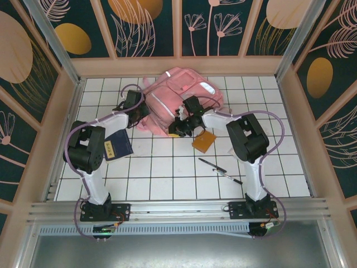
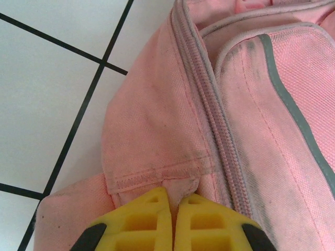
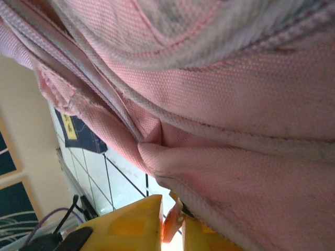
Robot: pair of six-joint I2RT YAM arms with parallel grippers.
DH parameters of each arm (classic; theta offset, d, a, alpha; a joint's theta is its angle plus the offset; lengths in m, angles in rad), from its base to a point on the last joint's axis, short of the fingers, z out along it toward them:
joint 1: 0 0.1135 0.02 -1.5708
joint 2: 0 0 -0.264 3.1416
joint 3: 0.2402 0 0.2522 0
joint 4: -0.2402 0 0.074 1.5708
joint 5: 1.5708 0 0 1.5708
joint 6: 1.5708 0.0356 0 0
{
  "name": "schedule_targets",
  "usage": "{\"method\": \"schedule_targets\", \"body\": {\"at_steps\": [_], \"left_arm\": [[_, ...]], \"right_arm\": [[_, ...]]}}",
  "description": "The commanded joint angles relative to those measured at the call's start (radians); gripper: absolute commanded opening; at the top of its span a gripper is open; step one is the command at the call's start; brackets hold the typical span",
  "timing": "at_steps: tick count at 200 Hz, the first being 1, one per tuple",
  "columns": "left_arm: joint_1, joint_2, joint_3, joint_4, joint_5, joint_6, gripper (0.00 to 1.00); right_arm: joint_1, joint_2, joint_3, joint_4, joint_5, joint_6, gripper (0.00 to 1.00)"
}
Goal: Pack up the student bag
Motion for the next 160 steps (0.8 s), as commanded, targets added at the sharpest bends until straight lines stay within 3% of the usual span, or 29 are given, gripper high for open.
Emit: {"method": "schedule_targets", "body": {"at_steps": [1,21,49,74,116,126,160], "left_arm": [[-0.060,-0.001,-0.040,-0.033,0.177,-0.036,0.00],[-0.059,-0.011,-0.033,-0.065,0.144,0.001,0.01],[-0.041,-0.056,-0.023,-0.110,0.151,0.082,0.45],[-0.024,-0.116,-0.008,-0.179,0.137,0.147,0.57],[-0.025,-0.263,-0.029,-0.260,0.198,0.274,0.61],[-0.038,-0.294,-0.046,-0.264,0.228,0.298,0.61],[-0.195,-0.329,-0.082,-0.267,0.238,0.322,0.61]], "right_arm": [[0.084,0.041,0.053,0.158,-0.022,0.012,0.18],[0.084,0.029,0.049,0.067,0.020,-0.091,0.26],[0.056,-0.073,-0.011,-0.075,0.153,-0.301,0.36],[0.007,-0.202,-0.097,-0.101,0.191,-0.450,0.41],[-0.007,-0.356,-0.150,-0.115,0.357,-0.774,0.45],[-0.018,-0.366,-0.160,-0.115,0.346,-0.886,0.45],[-0.013,-0.407,-0.323,0.054,0.433,-1.272,0.47]]}}
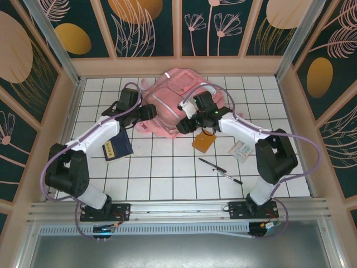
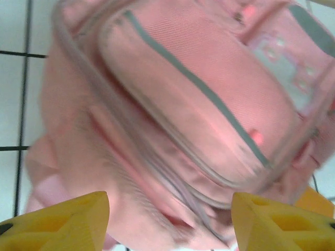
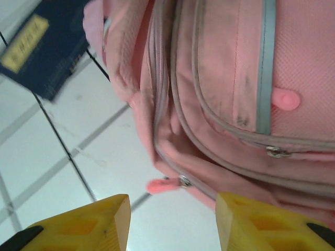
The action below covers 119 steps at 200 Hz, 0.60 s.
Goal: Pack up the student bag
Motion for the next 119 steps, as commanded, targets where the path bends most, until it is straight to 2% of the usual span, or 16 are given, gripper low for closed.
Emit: {"method": "schedule_targets", "body": {"at_steps": [1,35,65,68,98,119], "left_arm": [[-0.116,-0.009,-0.042,-0.039,0.052,0.048,0.61],[-0.227,0.000,-0.127,0.101,0.073,-0.050,0.61],[-0.236,0.021,-0.183,0.180,0.081,-0.086,0.62],[-0.236,0.021,-0.187,0.185,0.080,-0.086,0.62],[-0.237,0.039,-0.227,0.258,0.090,-0.057,0.65],[-0.237,0.054,-0.240,0.288,0.101,-0.020,0.66]], "right_arm": [[0.000,-0.004,-0.112,0.088,0.103,-0.366,0.47],[-0.035,0.069,-0.105,0.119,0.102,-0.592,0.45],[-0.042,0.102,-0.098,0.188,0.082,-0.664,0.46],[-0.067,0.103,-0.098,0.196,0.077,-0.667,0.46],[-0.083,0.117,-0.117,0.247,0.005,-0.730,0.51],[-0.091,0.154,-0.105,0.254,-0.001,-0.757,0.51]]}}
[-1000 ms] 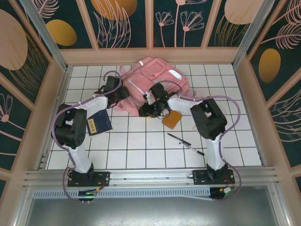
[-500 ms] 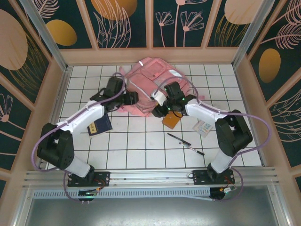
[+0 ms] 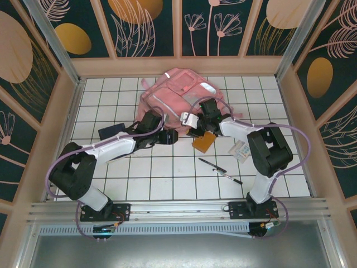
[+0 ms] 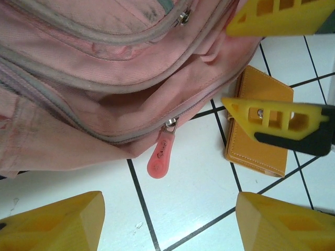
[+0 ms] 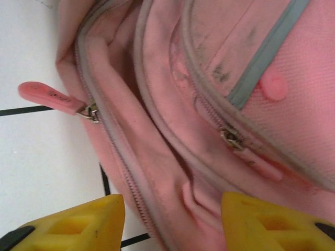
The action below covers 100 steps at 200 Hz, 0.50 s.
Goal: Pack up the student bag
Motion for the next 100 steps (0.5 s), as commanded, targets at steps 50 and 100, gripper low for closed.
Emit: {"method": "schedule_targets", "body": {"at_steps": [50,100], "left_arm": [[-0.001,0.066,-0.004,0.108,0.070,0.145,0.67],[0.001,0.125,0.084,0.022,0.004,0.276,0.67]], "right_arm": [[-0.012,0.103,0.013,0.080,-0.076,-0.089,0.22],[-0.074,-0.007,0.013,0.053,-0.265,-0.037,0.00]]}}
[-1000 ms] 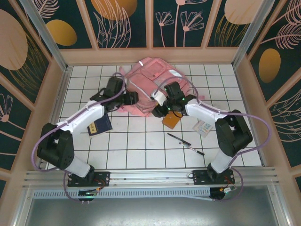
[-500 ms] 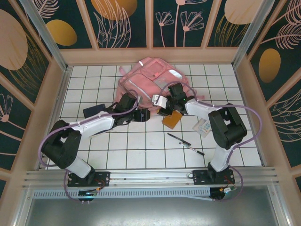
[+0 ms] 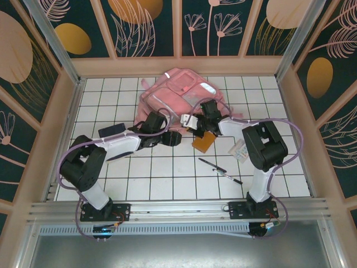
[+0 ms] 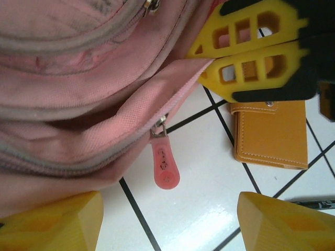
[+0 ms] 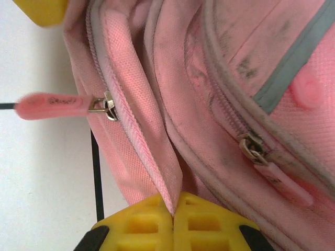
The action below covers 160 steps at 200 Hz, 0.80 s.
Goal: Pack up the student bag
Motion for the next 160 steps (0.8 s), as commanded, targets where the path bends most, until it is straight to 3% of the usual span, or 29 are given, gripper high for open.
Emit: {"method": "schedule_targets", "body": {"at_steps": [1,45,98,160], "left_arm": [[0.001,0.017,0.055,-0.034,-0.039,0.095,0.67],[0.002,0.055,0.112,-0.020,-0.054,0.101,0.65],[0.001,0.105,0.124,0.088,0.035,0.011,0.67],[0.001,0.150,0.130,0.134,-0.086,-0.141,0.63]], "right_arm": [[-0.038,-0.076,0.017,-0.027,-0.147,0.020,0.00],[-0.044,-0.103,0.013,-0.038,-0.186,0.024,0.00],[-0.044,-0.108,0.024,-0.023,-0.283,0.088,0.00],[-0.049,-0.109,0.010,0.030,-0.385,0.178,0.00]]}}
